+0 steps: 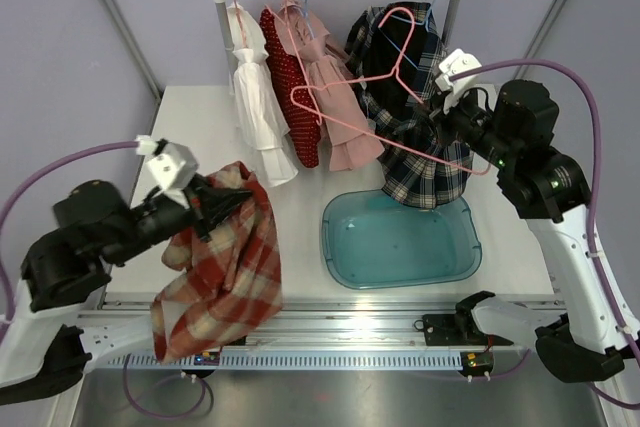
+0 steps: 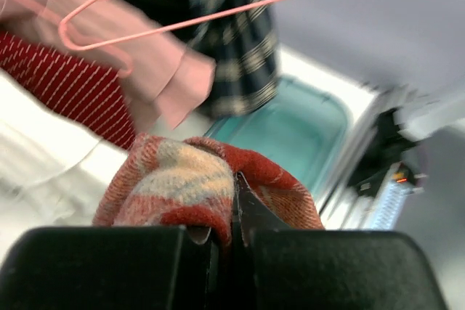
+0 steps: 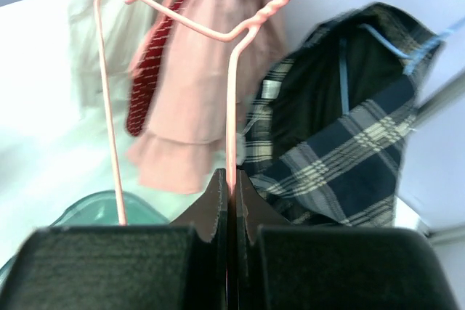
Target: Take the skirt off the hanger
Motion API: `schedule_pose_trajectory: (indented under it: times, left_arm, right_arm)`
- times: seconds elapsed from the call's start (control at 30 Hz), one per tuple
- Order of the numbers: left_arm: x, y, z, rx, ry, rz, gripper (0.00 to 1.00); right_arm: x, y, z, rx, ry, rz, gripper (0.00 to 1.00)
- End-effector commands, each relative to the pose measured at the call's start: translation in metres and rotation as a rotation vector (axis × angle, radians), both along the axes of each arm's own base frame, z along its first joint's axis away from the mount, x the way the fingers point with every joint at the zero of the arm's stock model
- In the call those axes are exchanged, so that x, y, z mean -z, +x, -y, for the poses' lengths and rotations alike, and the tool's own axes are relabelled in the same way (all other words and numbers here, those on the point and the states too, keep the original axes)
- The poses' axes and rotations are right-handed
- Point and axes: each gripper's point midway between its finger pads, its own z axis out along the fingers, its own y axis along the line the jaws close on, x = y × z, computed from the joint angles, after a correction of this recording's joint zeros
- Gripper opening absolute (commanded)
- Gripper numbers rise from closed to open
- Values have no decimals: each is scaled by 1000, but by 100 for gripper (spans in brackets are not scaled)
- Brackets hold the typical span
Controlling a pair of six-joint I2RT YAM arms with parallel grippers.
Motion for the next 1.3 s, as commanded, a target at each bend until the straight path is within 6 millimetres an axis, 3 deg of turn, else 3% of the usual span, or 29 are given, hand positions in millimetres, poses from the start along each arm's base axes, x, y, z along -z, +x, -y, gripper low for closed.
schedule_pose_trajectory:
  times: [0.0,0.1,0.27,0.3,0.4,0.53,0.63,0.73,0.87,0.9,0.97,1.0,1.07,1.27]
  left_arm:
    - [18,46,6,-178,99,35,0]
    - [33,64,14,-236,132,32,0]
    - [57,89,11,-351,172,24,0]
    - [74,96,7,-386,209,5,0]
    - [100,107,-4,-442,239,-34,0]
    - [151,109,-13,-461,270,-121,0]
    - [176,109,-21,-485,299,-189,0]
    - [184,107,-26,-501,314,-214,5]
    - [186,98,-29,-481,300,-223,16]
    - [185,94,-31,-472,296,-217,25]
    - [185,89,-32,-452,299,-214,56]
    - [179,84,-31,-426,284,-197,81]
    - [173,82,-34,-424,269,-172,99]
    - [147,66,-34,-345,171,-69,99]
  right_arm:
    - [1,-33,-13,-170,-14,-15,0]
    - [8,-42,-14,-206,-19,-37,0]
    - [5,-35,2,-116,-66,-7,0]
    - [5,-36,5,-105,-74,-4,0]
    - [-4,-40,17,-61,-94,23,0]
    - [-24,-44,37,23,-120,77,0]
    - [-35,-46,49,72,-155,111,0]
    - [-36,-43,59,117,-191,120,0]
    - [-37,-35,79,225,-255,135,0]
    - [-34,-31,81,236,-269,126,0]
    - [-30,-21,81,253,-291,113,0]
    - [-29,-17,79,251,-296,111,0]
    - [-21,0,75,258,-332,94,0]
    - [-40,45,68,329,-331,158,0]
